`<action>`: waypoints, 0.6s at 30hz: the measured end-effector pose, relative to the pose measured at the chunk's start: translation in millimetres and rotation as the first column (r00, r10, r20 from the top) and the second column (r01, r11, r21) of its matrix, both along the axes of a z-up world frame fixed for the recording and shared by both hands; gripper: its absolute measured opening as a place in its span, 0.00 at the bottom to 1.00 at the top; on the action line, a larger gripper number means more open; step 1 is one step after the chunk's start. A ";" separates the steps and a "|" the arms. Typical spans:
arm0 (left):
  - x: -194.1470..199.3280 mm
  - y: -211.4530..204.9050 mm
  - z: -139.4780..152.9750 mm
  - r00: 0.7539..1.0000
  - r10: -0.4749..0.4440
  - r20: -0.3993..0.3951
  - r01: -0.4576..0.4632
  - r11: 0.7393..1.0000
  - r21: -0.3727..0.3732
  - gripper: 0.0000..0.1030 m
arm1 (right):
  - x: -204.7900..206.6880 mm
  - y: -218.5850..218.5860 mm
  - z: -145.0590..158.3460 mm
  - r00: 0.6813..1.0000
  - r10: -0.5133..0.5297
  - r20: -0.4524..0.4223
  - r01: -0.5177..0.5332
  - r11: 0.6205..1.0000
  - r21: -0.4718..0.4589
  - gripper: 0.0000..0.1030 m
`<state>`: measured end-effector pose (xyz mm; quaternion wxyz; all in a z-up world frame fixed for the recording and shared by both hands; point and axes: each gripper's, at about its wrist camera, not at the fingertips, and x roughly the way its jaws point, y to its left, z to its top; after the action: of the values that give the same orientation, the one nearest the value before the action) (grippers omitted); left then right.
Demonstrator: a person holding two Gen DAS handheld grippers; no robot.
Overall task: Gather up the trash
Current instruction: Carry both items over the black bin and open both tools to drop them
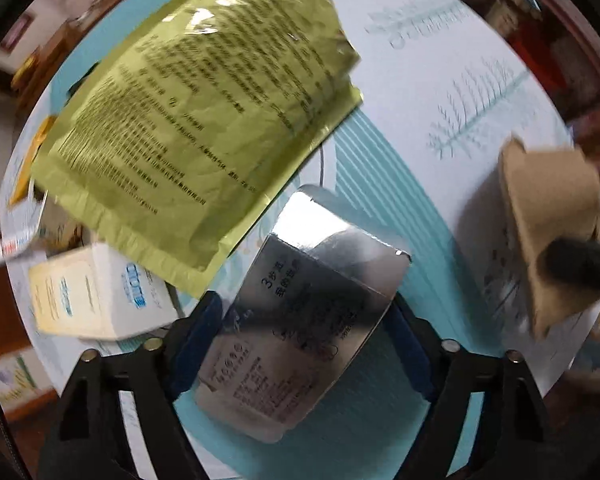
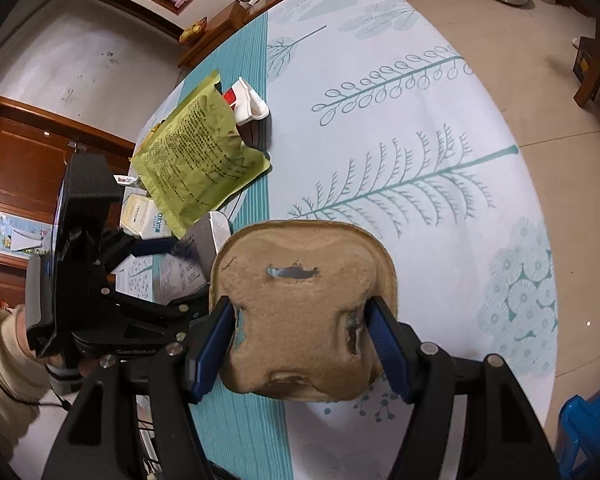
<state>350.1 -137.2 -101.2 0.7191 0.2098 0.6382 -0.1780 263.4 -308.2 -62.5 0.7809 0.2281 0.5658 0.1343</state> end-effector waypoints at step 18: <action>-149.6 62.1 78.2 0.992 0.029 0.125 0.002 0.971 -0.241 0.69 | -116.4 38.5 31.9 0.971 -0.212 0.112 0.216 0.976 -0.023 0.65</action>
<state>200.5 -75.2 -23.0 0.7797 0.1277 0.5661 -0.2351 147.0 -269.7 -30.6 0.8243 0.2665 0.4968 0.0518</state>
